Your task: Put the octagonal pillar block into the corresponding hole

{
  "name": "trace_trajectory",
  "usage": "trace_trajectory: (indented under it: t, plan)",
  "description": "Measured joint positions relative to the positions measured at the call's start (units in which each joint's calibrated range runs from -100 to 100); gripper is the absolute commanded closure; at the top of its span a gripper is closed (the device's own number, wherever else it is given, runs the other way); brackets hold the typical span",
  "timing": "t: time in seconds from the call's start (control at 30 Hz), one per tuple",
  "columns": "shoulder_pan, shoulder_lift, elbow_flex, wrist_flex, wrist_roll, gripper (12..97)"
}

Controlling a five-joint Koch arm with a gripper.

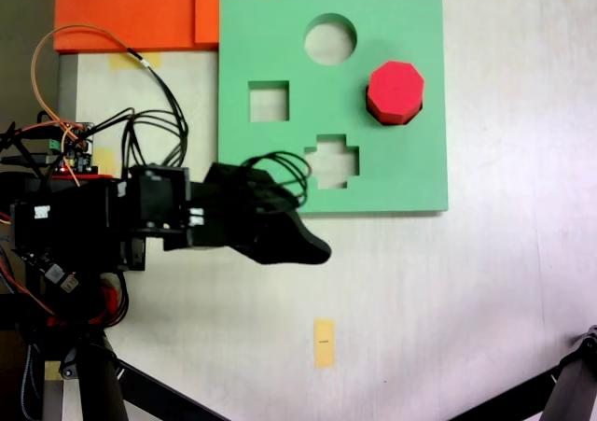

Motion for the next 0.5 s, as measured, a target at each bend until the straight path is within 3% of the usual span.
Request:
trace_trajectory:
  t: [0.27, 0.4, 0.5]
  plan:
    - [-1.27, -11.63, -20.97, 8.22, -1.12, 52.8]
    - [-1.22, -28.73, -60.85, 37.0, -2.74, 54.4]
    - [-0.93, -36.25, -73.4, 55.12, -4.1, 54.4]
